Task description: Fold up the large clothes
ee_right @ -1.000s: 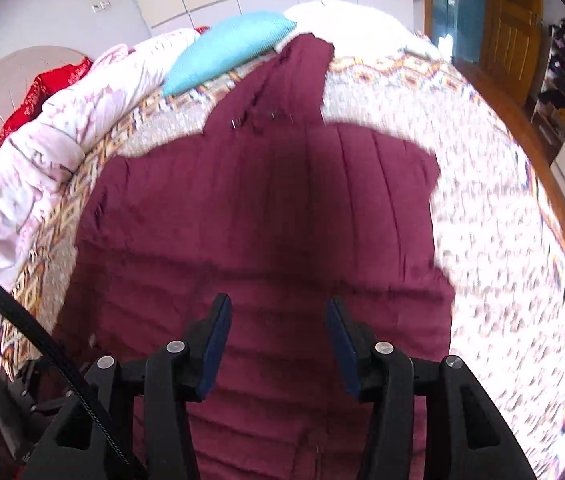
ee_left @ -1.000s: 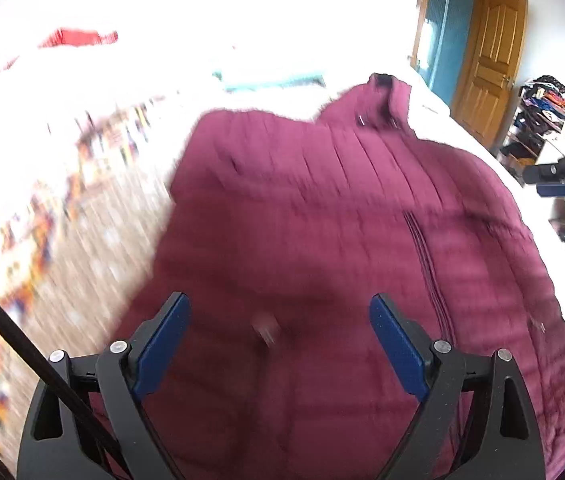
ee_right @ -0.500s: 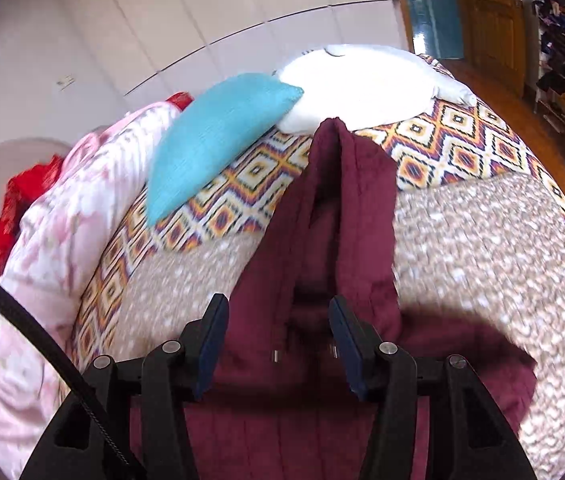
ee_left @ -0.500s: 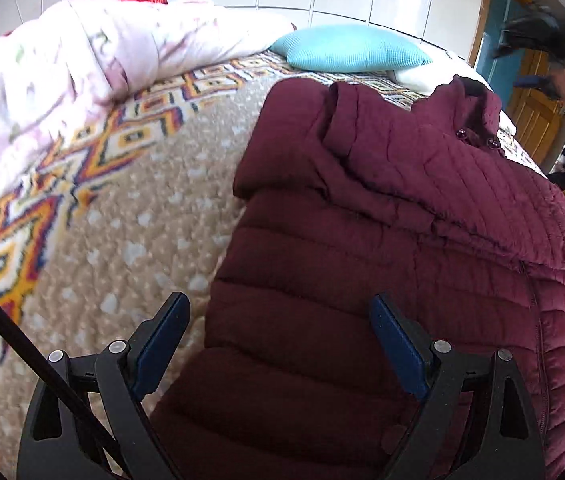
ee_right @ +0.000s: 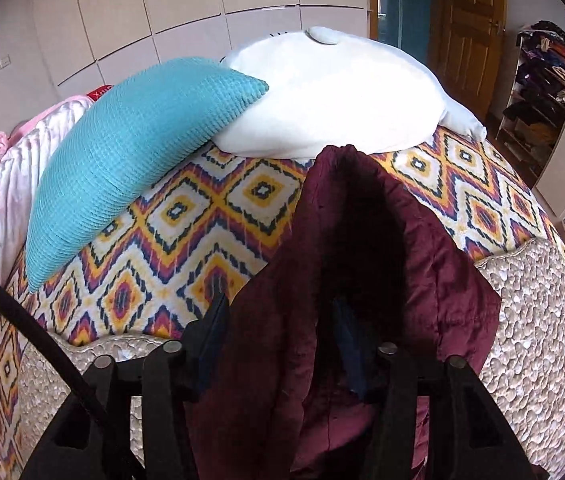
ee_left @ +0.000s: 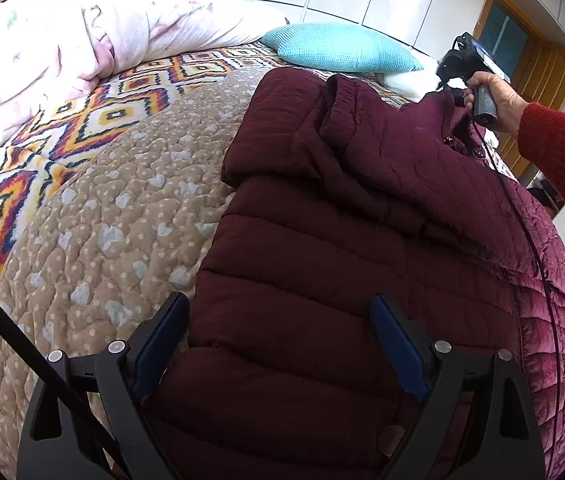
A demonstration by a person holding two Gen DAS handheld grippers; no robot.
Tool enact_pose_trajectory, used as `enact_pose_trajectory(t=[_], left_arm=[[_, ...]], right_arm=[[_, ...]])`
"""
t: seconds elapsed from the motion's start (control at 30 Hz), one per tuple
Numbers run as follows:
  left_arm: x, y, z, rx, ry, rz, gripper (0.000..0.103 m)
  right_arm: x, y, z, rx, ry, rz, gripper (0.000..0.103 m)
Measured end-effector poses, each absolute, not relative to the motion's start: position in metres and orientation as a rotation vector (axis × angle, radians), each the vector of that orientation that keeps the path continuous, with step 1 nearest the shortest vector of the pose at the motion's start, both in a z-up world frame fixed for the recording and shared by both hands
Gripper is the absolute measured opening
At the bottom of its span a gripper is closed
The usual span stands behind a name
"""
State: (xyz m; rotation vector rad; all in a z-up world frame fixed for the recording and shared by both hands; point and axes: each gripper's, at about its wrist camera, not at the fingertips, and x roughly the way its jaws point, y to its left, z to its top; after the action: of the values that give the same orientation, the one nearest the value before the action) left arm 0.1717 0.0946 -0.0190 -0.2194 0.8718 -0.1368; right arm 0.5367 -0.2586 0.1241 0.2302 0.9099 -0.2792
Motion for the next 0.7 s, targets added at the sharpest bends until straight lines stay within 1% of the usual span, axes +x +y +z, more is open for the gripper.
enact_pose_trajectory(t=[0.03, 0.13, 0.23, 0.37, 0.47, 0.57, 0.63, 0.7], left_arm=[[0.172, 0.094, -0.019, -0.221, 0.873, -0.137, 0.091], [0.172, 0.094, -0.019, -0.228, 0.876, -0.140, 0.091], [0.173, 0.096, -0.020, -0.234, 0.878, -0.144, 0.091], [0.174, 0.099, -0.020, -0.250, 0.880, -0.151, 0.091], [0.173, 0.106, -0.019, -0.284, 0.876, -0.160, 0.091], [0.171, 0.111, -0.018, -0.316, 0.871, -0.163, 0.091], [0.170, 0.112, -0.018, -0.327, 0.867, -0.163, 0.091], [0.167, 0.113, -0.018, -0.332, 0.868, -0.161, 0.091]], right_arm=[[0.534, -0.258, 0.126, 0.233, 0.916, -0.271, 0.012], [0.506, -0.250, 0.153, 0.227, 0.864, -0.251, 0.009], [0.455, -0.230, 0.199, 0.209, 0.823, -0.183, 0.009], [0.365, -0.194, 0.258, 0.181, 0.789, -0.056, 0.008], [0.288, -0.159, 0.279, 0.155, 0.798, 0.042, 0.007], [0.209, -0.128, 0.272, 0.172, 0.829, 0.148, 0.007], [0.151, -0.105, 0.250, 0.196, 0.879, 0.227, 0.007], [0.102, -0.086, 0.216, 0.208, 0.958, 0.283, 0.007]])
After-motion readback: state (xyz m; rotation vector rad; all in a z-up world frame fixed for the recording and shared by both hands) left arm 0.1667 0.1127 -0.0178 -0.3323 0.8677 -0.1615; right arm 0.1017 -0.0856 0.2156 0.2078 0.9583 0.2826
